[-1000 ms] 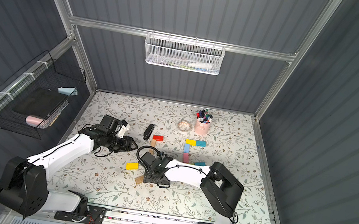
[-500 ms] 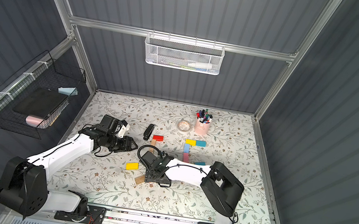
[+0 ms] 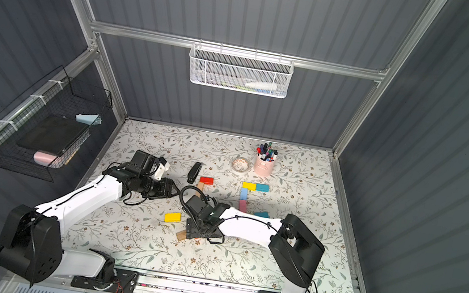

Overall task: Assemble the letter c with building blocks
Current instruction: Adjust the building block at the center of the board, then pick up the building block from the center of the board.

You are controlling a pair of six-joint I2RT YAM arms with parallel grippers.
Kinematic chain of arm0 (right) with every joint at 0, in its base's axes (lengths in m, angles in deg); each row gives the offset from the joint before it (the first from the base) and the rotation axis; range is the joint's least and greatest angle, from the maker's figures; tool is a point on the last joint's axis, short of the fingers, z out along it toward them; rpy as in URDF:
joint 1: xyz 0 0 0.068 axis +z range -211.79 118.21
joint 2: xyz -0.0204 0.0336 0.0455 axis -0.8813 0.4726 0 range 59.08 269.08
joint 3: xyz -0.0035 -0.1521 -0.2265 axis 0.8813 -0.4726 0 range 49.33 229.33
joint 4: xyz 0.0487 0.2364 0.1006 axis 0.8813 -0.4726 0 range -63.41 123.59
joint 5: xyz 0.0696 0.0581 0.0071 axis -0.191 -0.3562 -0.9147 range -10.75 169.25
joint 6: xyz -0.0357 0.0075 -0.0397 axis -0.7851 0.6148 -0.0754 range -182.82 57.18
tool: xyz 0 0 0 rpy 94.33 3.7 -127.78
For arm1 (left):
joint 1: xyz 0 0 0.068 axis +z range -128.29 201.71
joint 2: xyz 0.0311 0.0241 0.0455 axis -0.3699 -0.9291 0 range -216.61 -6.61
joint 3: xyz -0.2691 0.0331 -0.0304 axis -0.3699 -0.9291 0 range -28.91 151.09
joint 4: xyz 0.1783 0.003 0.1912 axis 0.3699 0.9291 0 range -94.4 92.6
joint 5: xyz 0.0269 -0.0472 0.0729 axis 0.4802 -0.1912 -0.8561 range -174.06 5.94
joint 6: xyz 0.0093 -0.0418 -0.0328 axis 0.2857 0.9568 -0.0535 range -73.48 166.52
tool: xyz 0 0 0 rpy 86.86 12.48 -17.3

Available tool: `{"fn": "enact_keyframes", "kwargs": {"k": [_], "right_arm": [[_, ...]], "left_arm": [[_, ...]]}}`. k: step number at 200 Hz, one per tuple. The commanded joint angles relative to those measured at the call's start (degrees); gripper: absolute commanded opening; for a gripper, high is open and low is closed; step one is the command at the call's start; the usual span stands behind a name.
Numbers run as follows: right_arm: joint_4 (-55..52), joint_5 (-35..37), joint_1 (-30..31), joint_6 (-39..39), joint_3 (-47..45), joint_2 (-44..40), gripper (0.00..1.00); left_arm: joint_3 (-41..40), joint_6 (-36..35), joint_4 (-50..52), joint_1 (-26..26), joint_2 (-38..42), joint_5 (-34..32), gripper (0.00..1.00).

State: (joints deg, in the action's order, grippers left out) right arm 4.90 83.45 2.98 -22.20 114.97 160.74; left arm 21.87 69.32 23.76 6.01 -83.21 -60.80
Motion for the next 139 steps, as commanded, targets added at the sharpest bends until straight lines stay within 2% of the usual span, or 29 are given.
{"fn": "enact_keyframes", "kwargs": {"k": [1,38,87,139], "right_arm": [[-3.61,-0.23,0.44,-4.19,1.15,0.26,0.86],[-6.09,1.32,0.37,-6.41,1.47,0.78,0.86],[-5.77,-0.22,0.51,-6.83,3.35,3.43,0.84],[-7.65,1.26,0.49,-6.26,5.15,6.17,0.86]], "left_arm": [[0.41,-1.54,1.02,0.25,1.71,0.21,0.6],[0.36,-1.54,1.01,0.24,1.8,0.12,0.59],[0.17,-1.41,1.19,0.24,2.38,-0.43,0.59],[0.09,-1.4,1.24,0.24,2.51,-0.45,0.59]]}}
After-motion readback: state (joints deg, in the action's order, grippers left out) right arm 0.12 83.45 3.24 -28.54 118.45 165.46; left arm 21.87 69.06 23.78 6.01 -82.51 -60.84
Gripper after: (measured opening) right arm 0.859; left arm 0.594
